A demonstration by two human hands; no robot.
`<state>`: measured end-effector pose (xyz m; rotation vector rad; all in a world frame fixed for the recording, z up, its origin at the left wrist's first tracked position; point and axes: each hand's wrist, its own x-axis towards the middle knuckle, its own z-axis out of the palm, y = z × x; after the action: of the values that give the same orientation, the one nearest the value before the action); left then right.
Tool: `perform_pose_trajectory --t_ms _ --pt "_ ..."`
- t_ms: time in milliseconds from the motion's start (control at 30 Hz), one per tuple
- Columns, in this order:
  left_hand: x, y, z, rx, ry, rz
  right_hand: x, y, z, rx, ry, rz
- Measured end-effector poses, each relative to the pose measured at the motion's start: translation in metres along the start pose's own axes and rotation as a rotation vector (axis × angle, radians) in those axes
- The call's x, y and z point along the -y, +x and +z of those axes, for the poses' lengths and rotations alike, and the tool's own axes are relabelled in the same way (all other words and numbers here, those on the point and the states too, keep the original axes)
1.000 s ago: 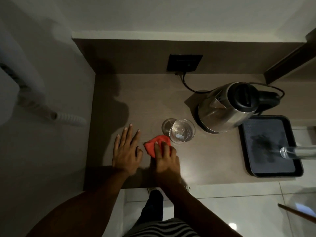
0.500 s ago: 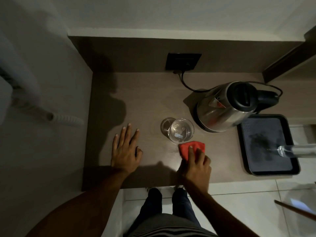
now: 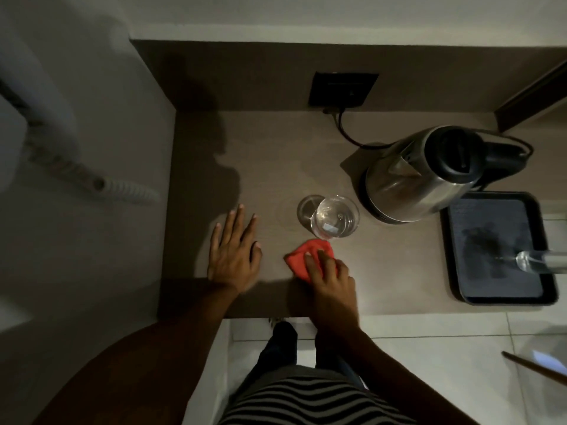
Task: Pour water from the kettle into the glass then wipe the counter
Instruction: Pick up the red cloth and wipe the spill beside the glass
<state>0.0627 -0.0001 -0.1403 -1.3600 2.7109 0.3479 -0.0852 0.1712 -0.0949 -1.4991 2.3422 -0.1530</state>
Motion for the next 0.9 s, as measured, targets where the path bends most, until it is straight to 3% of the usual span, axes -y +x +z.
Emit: perform_pose_trajectory --t_ms 200,433,600,700,900 --pt "0.000 -0.001 0.000 -0.005 -0.010 0.010 -0.087 0.004 -0.029 -0.086 -0.054 0.151" --pt "-0.003 -0.001 -0.004 0.010 0.012 0.007 -0.046 0.000 -0.010 -0.154 0.078 0.340" --pt "-0.006 -0.001 -0.005 0.007 0.005 -0.002 0.039 0.005 0.011 -0.054 0.081 0.178" --pt "-0.006 -0.002 -0.004 0.014 0.020 -0.005 0.076 0.045 0.009 -0.093 0.132 0.146" --pt "-0.002 -0.002 -0.004 -0.021 -0.064 0.007 0.050 0.037 0.010 -0.061 0.063 -0.017"
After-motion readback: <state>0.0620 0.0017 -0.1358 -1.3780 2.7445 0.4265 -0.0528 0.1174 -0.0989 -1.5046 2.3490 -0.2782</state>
